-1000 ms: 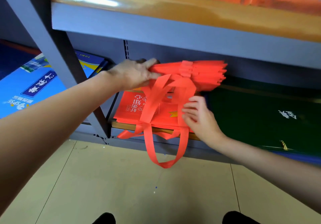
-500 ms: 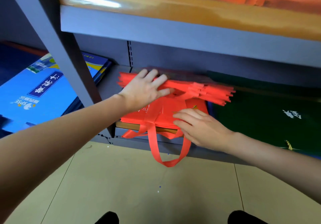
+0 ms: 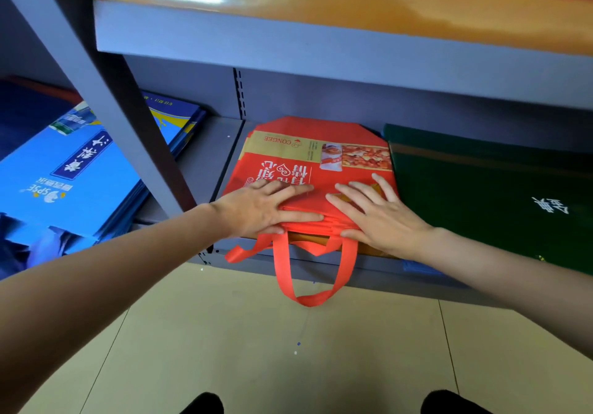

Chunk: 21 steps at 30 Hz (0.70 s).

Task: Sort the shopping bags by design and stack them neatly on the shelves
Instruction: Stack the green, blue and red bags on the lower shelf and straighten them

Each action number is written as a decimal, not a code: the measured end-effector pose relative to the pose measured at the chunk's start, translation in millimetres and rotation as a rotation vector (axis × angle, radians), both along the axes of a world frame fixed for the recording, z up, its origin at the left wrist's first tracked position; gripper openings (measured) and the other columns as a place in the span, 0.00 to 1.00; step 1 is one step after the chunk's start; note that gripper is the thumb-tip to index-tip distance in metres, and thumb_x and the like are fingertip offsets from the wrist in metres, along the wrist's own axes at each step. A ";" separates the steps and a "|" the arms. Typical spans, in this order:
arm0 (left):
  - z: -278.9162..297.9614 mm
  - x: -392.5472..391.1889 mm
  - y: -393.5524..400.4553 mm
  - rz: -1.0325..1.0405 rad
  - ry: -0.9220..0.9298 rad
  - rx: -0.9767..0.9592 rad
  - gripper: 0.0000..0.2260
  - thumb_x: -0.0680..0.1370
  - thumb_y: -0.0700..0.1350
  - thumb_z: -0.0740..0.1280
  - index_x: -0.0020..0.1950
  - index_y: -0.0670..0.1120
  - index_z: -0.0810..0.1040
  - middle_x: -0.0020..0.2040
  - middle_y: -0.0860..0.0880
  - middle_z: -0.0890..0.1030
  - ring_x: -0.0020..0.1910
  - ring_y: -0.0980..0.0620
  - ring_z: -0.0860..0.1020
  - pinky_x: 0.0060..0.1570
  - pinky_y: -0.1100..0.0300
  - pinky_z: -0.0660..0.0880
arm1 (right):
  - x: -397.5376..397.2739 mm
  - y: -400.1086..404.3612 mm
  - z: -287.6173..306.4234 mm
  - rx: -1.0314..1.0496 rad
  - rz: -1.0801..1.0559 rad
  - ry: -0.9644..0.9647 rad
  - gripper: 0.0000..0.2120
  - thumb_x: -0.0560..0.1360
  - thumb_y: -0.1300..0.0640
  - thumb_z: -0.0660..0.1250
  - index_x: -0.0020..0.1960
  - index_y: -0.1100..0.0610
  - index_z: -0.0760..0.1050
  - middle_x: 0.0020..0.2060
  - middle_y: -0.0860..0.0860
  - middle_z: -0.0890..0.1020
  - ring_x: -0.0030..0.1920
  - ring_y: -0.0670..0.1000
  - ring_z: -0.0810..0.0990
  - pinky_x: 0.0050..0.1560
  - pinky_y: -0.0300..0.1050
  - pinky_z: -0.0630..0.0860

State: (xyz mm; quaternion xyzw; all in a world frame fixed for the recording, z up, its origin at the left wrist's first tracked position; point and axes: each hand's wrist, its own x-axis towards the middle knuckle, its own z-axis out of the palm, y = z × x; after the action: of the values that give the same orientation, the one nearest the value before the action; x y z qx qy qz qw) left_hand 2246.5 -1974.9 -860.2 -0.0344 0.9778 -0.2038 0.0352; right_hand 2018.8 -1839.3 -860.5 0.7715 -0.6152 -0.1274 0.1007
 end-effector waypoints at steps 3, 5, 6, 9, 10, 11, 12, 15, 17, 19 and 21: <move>10.5 -1.7 -5.1 0.011 -0.127 0.020 0.32 0.82 0.56 0.52 0.70 0.63 0.27 0.77 0.44 0.47 0.65 0.45 0.68 0.61 0.52 0.70 | -4.4 -3.0 1.5 0.004 0.018 -0.007 0.33 0.73 0.37 0.49 0.69 0.56 0.68 0.63 0.58 0.76 0.60 0.60 0.77 0.63 0.68 0.65; 16.6 -3.3 -10.3 -0.059 0.014 0.057 0.35 0.79 0.53 0.62 0.75 0.61 0.40 0.74 0.43 0.60 0.57 0.43 0.76 0.52 0.52 0.77 | -8.9 -5.7 6.6 -0.065 0.060 -0.031 0.31 0.74 0.38 0.50 0.67 0.57 0.71 0.60 0.57 0.78 0.59 0.59 0.78 0.64 0.68 0.63; 21.6 -4.5 -11.3 -0.064 0.054 0.100 0.35 0.76 0.52 0.68 0.75 0.59 0.50 0.69 0.43 0.67 0.50 0.43 0.79 0.44 0.52 0.80 | -11.2 -7.7 10.7 -0.121 0.077 -0.055 0.30 0.74 0.39 0.51 0.66 0.58 0.73 0.59 0.56 0.78 0.58 0.58 0.78 0.66 0.67 0.62; 33.4 -4.8 -16.9 -0.005 0.087 0.174 0.36 0.76 0.48 0.69 0.76 0.59 0.50 0.63 0.43 0.69 0.46 0.41 0.79 0.38 0.51 0.80 | -13.9 -13.8 26.8 -0.279 0.097 -0.126 0.26 0.74 0.43 0.54 0.59 0.60 0.76 0.53 0.55 0.79 0.54 0.57 0.78 0.69 0.63 0.56; 40.5 -6.2 -15.6 0.053 0.076 0.163 0.36 0.78 0.48 0.65 0.75 0.62 0.43 0.64 0.42 0.68 0.46 0.42 0.77 0.39 0.51 0.78 | -13.4 -16.2 30.3 -0.326 0.105 -0.138 0.24 0.73 0.45 0.55 0.56 0.60 0.77 0.50 0.55 0.80 0.52 0.57 0.79 0.69 0.61 0.55; 46.0 -6.8 -13.7 0.113 0.057 0.133 0.35 0.80 0.49 0.62 0.74 0.64 0.40 0.64 0.42 0.68 0.43 0.44 0.74 0.38 0.52 0.76 | -12.3 -18.6 33.3 -0.361 0.109 -0.142 0.22 0.72 0.46 0.55 0.52 0.61 0.78 0.46 0.54 0.80 0.49 0.57 0.79 0.69 0.60 0.55; 50.9 -7.7 -11.8 0.127 0.111 0.146 0.34 0.80 0.48 0.62 0.74 0.63 0.40 0.63 0.42 0.69 0.38 0.46 0.71 0.35 0.53 0.75 | -11.3 -21.2 36.1 -0.387 0.112 -0.140 0.20 0.72 0.47 0.56 0.50 0.61 0.77 0.42 0.54 0.80 0.47 0.57 0.79 0.68 0.59 0.56; 53.1 -7.9 -16.1 0.126 0.166 0.174 0.36 0.77 0.44 0.66 0.76 0.61 0.49 0.60 0.41 0.72 0.34 0.43 0.75 0.27 0.57 0.73 | -13.1 -27.4 42.1 -0.448 0.136 -0.115 0.16 0.72 0.49 0.63 0.48 0.62 0.77 0.39 0.55 0.81 0.45 0.58 0.79 0.66 0.58 0.57; 51.1 -6.5 -18.1 0.082 0.162 0.189 0.35 0.76 0.42 0.66 0.75 0.62 0.50 0.65 0.43 0.65 0.45 0.41 0.78 0.30 0.55 0.75 | -15.6 -27.6 41.4 -0.480 0.171 -0.109 0.16 0.69 0.52 0.71 0.50 0.62 0.77 0.40 0.56 0.81 0.45 0.59 0.79 0.65 0.59 0.58; 54.5 -8.9 -10.0 0.079 0.105 0.191 0.36 0.77 0.38 0.63 0.75 0.64 0.48 0.71 0.47 0.58 0.57 0.41 0.74 0.37 0.53 0.77 | -17.3 -25.9 40.3 -0.499 0.220 -0.090 0.19 0.69 0.53 0.73 0.55 0.61 0.75 0.44 0.56 0.81 0.47 0.59 0.79 0.65 0.60 0.60; 54.8 -7.7 -7.5 0.135 0.013 0.146 0.34 0.80 0.37 0.57 0.75 0.64 0.45 0.76 0.48 0.51 0.65 0.43 0.67 0.46 0.52 0.75 | -15.6 -24.6 42.2 -0.499 0.266 -0.101 0.23 0.71 0.55 0.71 0.63 0.58 0.70 0.53 0.56 0.79 0.50 0.59 0.78 0.66 0.61 0.61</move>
State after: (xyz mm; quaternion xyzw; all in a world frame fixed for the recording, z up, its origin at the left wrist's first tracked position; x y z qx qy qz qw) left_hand 2238.8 -1982.4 -805.4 -0.0986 0.9857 -0.1288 0.0450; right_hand 2003.1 -1863.9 -818.3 0.8021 -0.5251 0.0810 0.2726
